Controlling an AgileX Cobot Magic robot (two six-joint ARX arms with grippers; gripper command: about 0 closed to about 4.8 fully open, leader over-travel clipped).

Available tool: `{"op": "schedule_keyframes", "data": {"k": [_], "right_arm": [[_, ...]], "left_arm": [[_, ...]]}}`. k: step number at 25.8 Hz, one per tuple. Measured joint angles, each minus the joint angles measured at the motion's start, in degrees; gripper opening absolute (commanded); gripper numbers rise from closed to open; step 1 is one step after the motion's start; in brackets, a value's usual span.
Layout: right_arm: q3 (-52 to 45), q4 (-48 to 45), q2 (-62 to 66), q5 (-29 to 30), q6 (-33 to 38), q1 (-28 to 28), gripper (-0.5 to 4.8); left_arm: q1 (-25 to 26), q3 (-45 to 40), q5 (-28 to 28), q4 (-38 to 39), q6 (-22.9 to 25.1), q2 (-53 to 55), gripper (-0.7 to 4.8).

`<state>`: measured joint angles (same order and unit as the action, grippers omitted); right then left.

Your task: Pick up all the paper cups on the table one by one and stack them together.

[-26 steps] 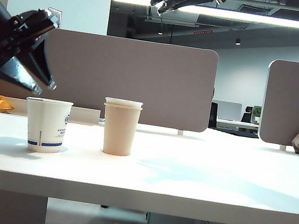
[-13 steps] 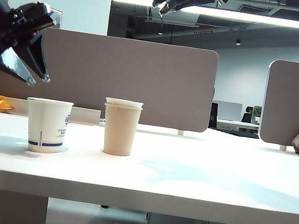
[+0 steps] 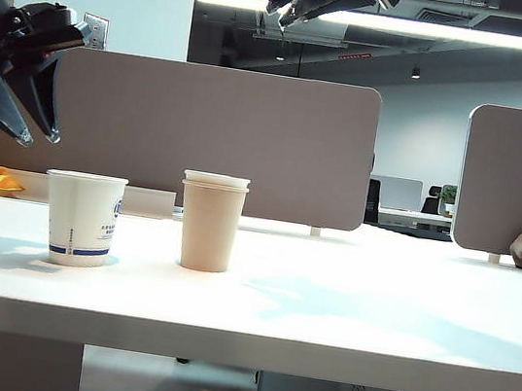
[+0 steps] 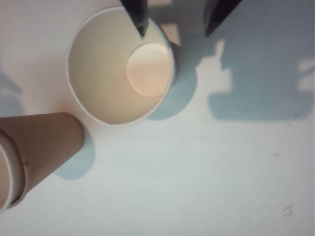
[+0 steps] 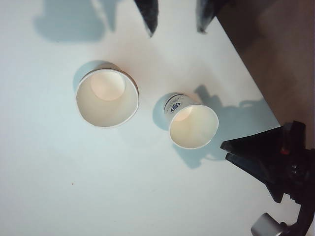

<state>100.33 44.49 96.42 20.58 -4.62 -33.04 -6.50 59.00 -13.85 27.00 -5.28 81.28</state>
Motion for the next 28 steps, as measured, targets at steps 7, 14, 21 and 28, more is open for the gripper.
{"op": "schedule_keyframes", "data": {"k": [7,14,21,28], "right_arm": [[0.0,0.0,0.0,0.6,0.0,0.0,1.08],[0.0,0.0,0.0,0.7,0.0,0.0,1.08],[0.0,-0.5,0.0,0.7,0.0,0.0,1.08],[0.0,-0.5,0.0,0.7,0.0,0.0,1.08]], "left_arm": [[0.0,0.0,-0.2,-0.2,-1.0,1.0,1.48],[0.0,0.0,-3.2,-0.6,-1.4,4.3,1.48],[0.0,0.0,-4.1,-4.7,-3.6,5.0,1.47],[0.0,0.0,-4.1,-4.5,-3.6,7.1,1.46]]}}
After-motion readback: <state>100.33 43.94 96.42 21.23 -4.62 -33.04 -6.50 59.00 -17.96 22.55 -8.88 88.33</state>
